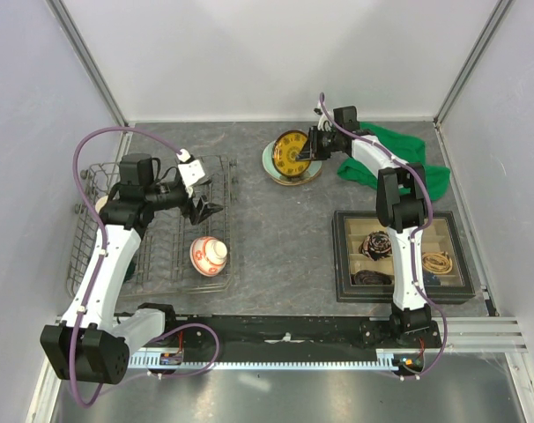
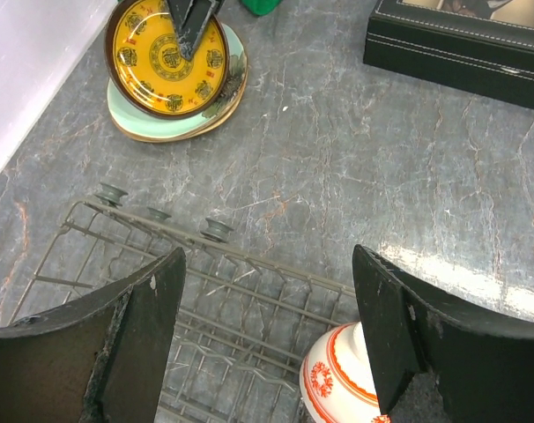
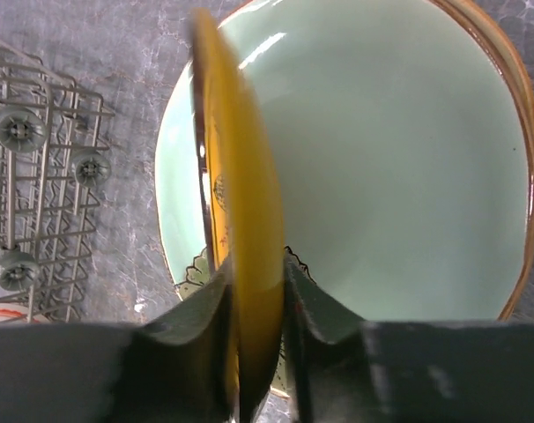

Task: Unload the mixed dishes from the dish rack
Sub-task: Place the plate at the center of the board.

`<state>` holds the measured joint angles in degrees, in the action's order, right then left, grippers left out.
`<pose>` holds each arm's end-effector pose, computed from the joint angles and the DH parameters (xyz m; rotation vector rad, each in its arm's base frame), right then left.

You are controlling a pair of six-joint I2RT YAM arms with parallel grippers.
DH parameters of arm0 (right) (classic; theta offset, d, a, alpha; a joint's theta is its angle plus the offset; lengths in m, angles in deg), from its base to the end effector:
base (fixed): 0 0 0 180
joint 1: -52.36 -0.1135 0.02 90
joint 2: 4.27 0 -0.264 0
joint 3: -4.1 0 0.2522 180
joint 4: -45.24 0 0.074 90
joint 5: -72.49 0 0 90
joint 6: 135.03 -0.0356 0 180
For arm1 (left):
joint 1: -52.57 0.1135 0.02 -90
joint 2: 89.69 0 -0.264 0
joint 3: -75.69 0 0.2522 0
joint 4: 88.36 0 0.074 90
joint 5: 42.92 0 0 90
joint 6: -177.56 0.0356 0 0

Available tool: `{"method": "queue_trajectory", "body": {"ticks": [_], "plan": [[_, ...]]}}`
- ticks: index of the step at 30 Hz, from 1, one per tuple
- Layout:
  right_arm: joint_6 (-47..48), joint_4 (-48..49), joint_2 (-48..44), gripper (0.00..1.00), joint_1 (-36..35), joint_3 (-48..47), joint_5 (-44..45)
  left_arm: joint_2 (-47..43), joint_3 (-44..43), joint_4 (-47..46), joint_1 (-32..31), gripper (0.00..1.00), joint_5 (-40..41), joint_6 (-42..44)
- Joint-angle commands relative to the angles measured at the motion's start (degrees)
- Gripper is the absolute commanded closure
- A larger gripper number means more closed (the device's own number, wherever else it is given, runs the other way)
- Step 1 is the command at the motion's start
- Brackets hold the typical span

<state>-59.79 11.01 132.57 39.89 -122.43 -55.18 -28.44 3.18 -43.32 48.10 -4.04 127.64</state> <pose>0.5162 0.1364 0.1773 -0.2869 2.3405 1.0041 0.2176 -0.0448 0.3406 1.1736 1.5799 -0.5568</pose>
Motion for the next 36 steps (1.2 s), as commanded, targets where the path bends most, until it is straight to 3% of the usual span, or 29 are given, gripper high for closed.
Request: {"method": "queue_trajectory", "body": {"ticks": [1, 5, 13, 36], "plan": [[0.09, 1.48, 0.19, 0.63, 0.08, -1.93, -1.35, -1.22, 0.64, 0.18, 0.25, 0.17, 0.13, 2.81], [0.52, 1.48, 0.01, 0.51, 0.16, -1.57, -0.83, -1.31, 0.82, 0.53, 0.25, 0.17, 0.57, 3.43], [1.84, 1.31, -1.22, 0.36, 0.08, -0.08, 0.93, -1.84, 1.43, 1.58, 0.25, 0.17, 1.98, 5.01], [10.37, -2.73, -7.54, 0.31, 0.08, 2.99, 10.16, -3.68, 1.79, 3.25, 0.25, 0.17, 6.81, 8.52]]}}
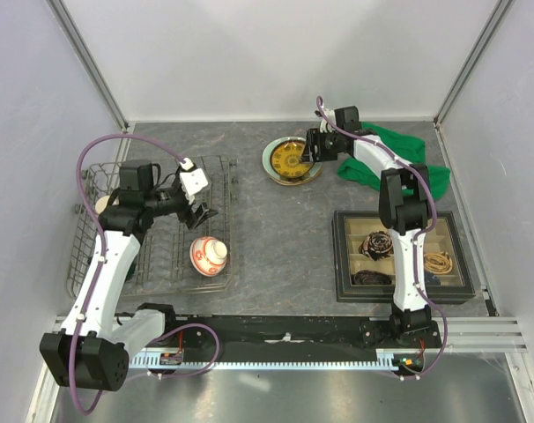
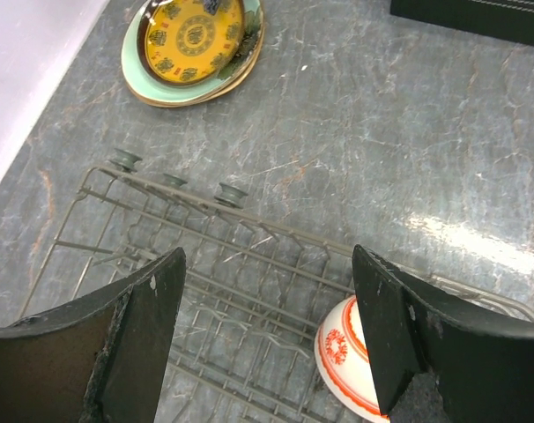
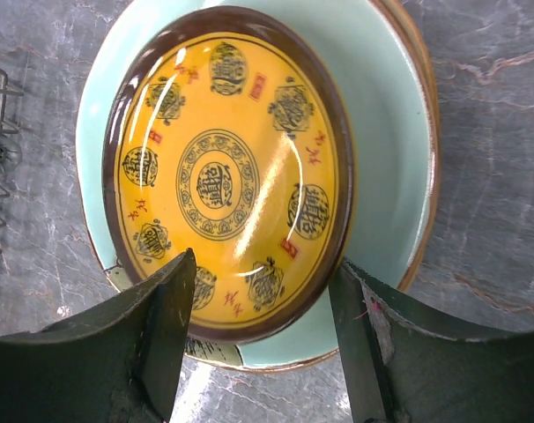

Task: Unload the mixed dishes from the dish rack
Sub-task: Place the plate at the center of the board, then pick up the bowl from the dish rack.

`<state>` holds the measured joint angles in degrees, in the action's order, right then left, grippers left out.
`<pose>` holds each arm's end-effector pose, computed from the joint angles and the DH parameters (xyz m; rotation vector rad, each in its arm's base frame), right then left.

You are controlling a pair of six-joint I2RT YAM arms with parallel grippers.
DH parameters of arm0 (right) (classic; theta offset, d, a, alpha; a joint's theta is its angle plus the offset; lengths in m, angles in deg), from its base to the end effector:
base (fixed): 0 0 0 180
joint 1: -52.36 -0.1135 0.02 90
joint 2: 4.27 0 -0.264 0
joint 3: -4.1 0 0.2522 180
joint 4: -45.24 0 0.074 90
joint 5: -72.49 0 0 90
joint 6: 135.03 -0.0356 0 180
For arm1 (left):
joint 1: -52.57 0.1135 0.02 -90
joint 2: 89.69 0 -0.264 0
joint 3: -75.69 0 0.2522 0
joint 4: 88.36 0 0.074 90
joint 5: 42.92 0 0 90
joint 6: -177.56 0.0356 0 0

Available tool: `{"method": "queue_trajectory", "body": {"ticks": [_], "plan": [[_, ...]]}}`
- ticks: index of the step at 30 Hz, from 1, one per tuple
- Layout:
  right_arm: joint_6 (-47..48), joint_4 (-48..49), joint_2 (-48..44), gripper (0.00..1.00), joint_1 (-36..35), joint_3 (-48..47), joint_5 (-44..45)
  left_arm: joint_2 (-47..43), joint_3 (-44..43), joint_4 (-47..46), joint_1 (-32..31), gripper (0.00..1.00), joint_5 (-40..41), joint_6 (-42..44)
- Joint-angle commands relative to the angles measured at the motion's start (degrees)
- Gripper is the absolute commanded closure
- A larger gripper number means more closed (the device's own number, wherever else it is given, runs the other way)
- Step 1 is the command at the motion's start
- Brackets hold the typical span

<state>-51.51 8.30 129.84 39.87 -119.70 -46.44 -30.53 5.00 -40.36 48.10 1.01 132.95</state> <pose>0.5072 0.1300 0.1807 -0.3650 2.3661 0.7597 0.2085 -0.0420 0.3319 1.2185 1.6150 -0.4393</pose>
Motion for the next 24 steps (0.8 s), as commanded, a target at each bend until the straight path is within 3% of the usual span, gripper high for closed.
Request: {"method": "queue_trajectory", "body": {"ticks": [1, 14, 24], "plan": [[2.17, -0.02, -4.99, 0.31, 0.1, 0.26, 1.42, -1.76, -0.03, 0.3, 0.25, 0.17, 2.55, 3.39], [4.02, -0.55, -8.33, 0.31, 0.19, 2.99, 2.12, -3.08, 2.61, 1.62, 0.43, 0.17, 12.31, 10.5], [5.78, 2.17, -15.71, 0.3, -0.08, 11.41, 2.03, -6.07, 3.31, 4.78, 3.5, 0.16, 16.79, 17.8]]}}
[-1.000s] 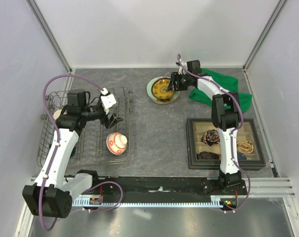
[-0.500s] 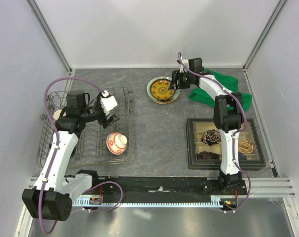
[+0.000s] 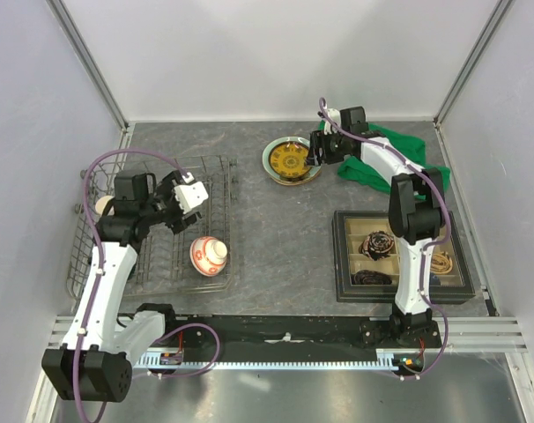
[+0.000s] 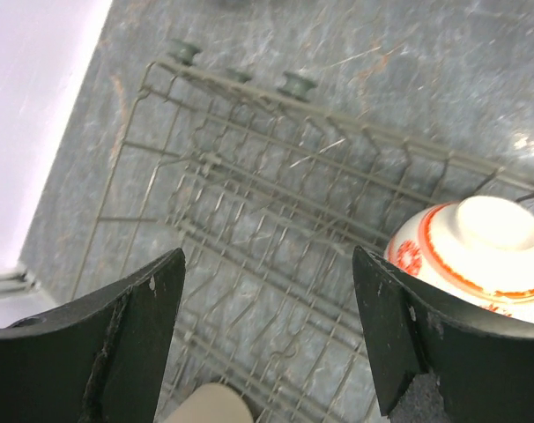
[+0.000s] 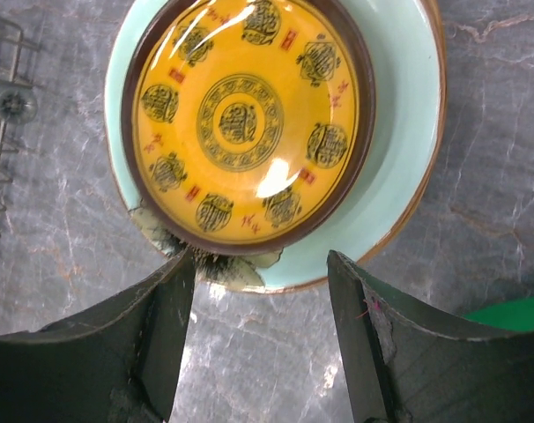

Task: Unload the mixed dishes from the dish rack
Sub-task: Pick up the bowl from the dish rack.

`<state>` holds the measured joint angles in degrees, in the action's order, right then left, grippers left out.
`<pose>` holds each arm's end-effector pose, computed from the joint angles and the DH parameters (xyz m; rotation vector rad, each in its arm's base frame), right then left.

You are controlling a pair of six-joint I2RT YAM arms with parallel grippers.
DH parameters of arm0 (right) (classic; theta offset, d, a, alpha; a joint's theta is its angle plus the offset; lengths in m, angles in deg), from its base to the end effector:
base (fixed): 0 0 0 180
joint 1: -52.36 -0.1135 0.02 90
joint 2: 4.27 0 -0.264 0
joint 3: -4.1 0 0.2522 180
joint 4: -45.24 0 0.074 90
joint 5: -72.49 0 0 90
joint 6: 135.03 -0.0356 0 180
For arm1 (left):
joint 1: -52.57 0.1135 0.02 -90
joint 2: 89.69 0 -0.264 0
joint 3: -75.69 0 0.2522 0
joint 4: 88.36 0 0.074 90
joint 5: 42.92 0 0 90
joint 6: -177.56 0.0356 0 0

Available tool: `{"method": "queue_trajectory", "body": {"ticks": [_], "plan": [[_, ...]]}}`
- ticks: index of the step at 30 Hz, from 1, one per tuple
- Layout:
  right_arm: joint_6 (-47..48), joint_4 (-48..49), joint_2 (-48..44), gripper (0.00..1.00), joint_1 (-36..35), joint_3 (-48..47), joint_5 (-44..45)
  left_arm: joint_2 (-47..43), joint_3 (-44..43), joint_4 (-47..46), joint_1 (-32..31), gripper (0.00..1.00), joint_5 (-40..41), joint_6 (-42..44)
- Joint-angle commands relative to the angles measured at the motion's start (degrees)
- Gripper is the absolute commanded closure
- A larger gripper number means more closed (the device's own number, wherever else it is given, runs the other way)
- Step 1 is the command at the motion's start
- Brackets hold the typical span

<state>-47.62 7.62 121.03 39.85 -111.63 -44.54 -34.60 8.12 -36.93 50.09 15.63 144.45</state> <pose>0.4779 0.1226 0.2095 -0.4284 2.3473 0.6884 0.1953 -0.0271 0.3189 1.2966 1.6994 -0.0680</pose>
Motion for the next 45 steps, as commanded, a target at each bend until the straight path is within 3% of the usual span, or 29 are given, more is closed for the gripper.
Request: {"method": "queue_trajectory", "body": {"ticks": [1, 13, 22, 30, 45], "plan": [[2.06, 3.55, -7.69, 0.3, -0.06, 4.14, 0.13, -2.18, 0.01, 1.88, 2.04, 0.16, 2.7, 7.09], [2.15, 6.72, -19.56, 0.23, -0.67, 13.99, -3.47, -1.22, -7.27, 19.27, 10.64, 0.14, 3.06, 23.36], [2.24, 6.72, -20.18, 0.21, -0.76, 15.66, -5.4, -1.3, -5.36, 23.67, 12.94, 0.14, -5.28, 18.8], [3.64, 6.63, -19.83, 0.21, -0.76, 16.28, -6.2, 5.28, -3.5, 29.74, 15.13, 0.14, -14.86, 13.44], [3.64, 6.54, -17.54, 0.21, -0.76, 16.81, -6.99, 12.75, 2.56, 29.04, 16.63, 0.18, -17.69, 8.51]]}}
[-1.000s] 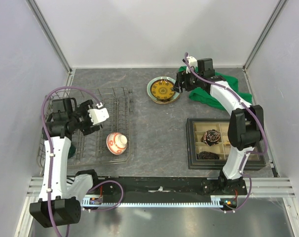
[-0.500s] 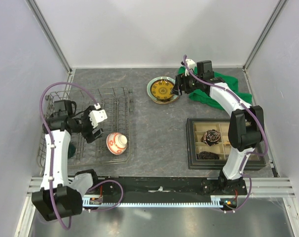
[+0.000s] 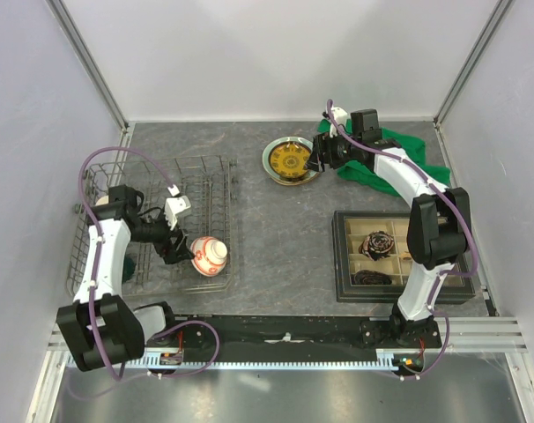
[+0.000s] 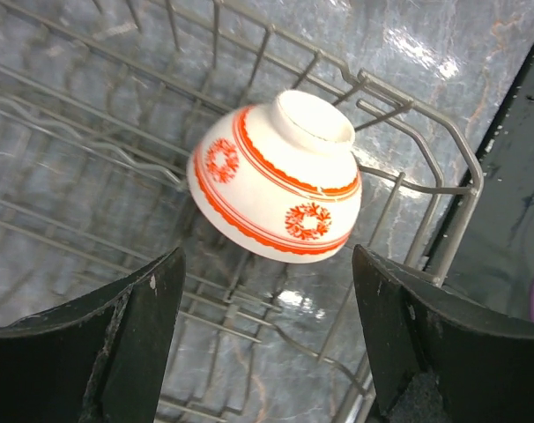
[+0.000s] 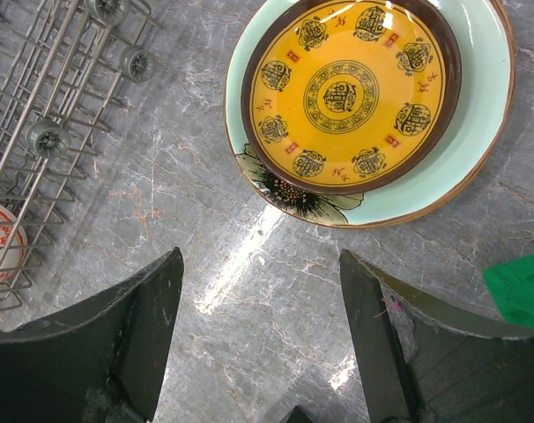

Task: Unload the mixed dishes from the dish rack
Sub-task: Pick up the bowl from the dish rack.

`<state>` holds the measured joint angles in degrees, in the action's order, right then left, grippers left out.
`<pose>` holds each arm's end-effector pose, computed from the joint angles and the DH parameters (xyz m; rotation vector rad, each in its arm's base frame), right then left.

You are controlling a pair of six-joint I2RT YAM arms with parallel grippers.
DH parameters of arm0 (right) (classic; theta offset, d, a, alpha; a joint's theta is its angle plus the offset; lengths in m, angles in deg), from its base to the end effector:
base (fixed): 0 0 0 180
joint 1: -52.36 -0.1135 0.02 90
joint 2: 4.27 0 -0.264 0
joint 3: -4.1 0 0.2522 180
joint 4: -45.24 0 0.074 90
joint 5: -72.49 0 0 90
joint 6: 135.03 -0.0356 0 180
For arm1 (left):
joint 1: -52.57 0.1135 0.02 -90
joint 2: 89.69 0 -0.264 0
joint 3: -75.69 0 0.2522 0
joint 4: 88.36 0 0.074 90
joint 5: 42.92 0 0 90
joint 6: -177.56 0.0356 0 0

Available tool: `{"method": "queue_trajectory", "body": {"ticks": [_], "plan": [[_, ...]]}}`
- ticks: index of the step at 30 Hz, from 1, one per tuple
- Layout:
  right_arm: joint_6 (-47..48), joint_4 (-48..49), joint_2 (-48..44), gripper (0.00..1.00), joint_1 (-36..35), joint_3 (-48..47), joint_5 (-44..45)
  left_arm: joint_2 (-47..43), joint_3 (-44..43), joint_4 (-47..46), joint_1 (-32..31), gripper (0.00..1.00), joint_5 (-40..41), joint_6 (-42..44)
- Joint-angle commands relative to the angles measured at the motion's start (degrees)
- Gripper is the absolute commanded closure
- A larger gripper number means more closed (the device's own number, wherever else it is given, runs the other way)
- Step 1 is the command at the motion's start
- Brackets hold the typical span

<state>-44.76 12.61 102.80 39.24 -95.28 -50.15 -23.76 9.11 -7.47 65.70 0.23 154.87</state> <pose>0.4112 0.1156 0.2648 -0.5607 2.1818 0.7651 0.1823 0.0159 0.2605 1.1761 2.1036 -0.6640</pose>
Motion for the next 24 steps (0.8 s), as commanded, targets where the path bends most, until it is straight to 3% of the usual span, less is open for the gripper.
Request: {"method": "queue_trajectory", "body": {"ticks": [1, 24], "plan": [[0.78, 1.56, 0.69, 0.21, -0.15, 0.63, -1.37, 3.14, 1.66, -0.16, 1.2, 0.18, -2.37, -1.4], [1.31, 1.56, 2.36, 0.21, 0.21, 1.07, -0.93, 16.16, 2.02, 0.63, 3.66, 0.21, -7.37, 5.11]]}}
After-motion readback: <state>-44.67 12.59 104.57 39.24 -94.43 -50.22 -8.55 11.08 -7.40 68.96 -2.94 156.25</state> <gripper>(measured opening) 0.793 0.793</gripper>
